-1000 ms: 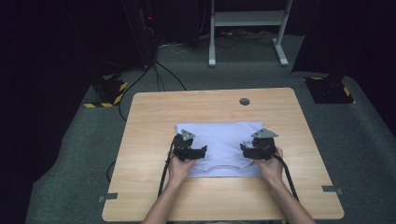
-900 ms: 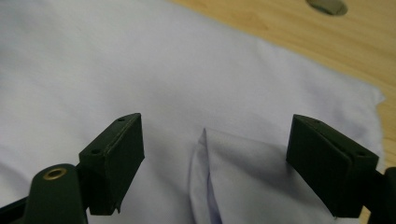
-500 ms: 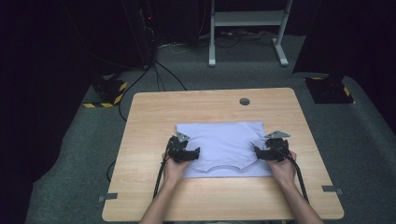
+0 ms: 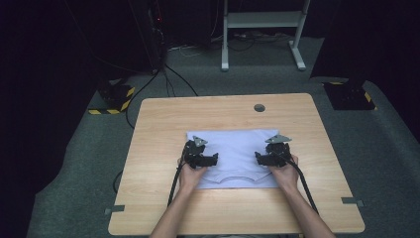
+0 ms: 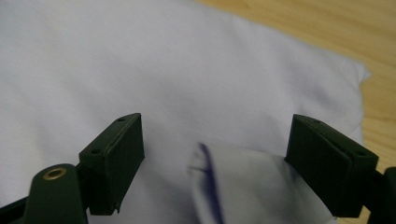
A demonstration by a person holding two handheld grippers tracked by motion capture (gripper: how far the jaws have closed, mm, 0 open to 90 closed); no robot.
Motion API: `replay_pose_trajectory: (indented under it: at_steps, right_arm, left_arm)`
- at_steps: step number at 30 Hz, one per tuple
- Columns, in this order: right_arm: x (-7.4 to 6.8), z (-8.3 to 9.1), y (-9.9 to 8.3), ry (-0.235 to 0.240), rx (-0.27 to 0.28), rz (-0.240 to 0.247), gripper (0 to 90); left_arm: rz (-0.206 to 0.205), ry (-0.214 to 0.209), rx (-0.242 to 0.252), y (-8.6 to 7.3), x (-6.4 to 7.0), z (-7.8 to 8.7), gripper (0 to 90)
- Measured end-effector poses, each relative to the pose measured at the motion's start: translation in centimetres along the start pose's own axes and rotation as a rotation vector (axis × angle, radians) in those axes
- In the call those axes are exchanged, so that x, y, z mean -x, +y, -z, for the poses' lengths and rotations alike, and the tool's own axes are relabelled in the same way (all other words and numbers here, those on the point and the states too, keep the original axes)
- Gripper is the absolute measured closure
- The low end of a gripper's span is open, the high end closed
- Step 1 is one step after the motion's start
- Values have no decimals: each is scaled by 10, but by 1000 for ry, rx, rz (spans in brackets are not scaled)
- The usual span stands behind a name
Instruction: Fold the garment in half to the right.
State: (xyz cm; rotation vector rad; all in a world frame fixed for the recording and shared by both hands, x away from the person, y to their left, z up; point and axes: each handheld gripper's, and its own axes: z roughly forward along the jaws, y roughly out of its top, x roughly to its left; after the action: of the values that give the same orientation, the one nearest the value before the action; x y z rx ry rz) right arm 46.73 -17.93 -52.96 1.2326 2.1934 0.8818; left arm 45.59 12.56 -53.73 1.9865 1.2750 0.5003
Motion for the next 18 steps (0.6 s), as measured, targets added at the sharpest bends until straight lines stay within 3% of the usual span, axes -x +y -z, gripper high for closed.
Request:
replay_pose_trajectory:
  at_steps: [5, 7, 12, 15, 18]
  right_arm:
    - [18, 4, -13, -16, -12, -36, 187]
    - [28, 12, -21, -39, -17, -46, 185]
    - [50, 33, -37, -43, -7, -104, 182]
    - [43, 43, -28, -40, 53, -81, 189]
    - [27, 45, -12, 0, 102, -51, 195]
  left_arm:
    - [-14, 41, -3, -10, -9, 7, 164]
    - [-8, 44, 8, -15, -15, 13, 164]
    - [29, 47, 37, -16, -23, 24, 157]
    - [23, 23, 69, -9, -16, 27, 155]
    - [-3, -5, 83, 1, -4, 23, 151]
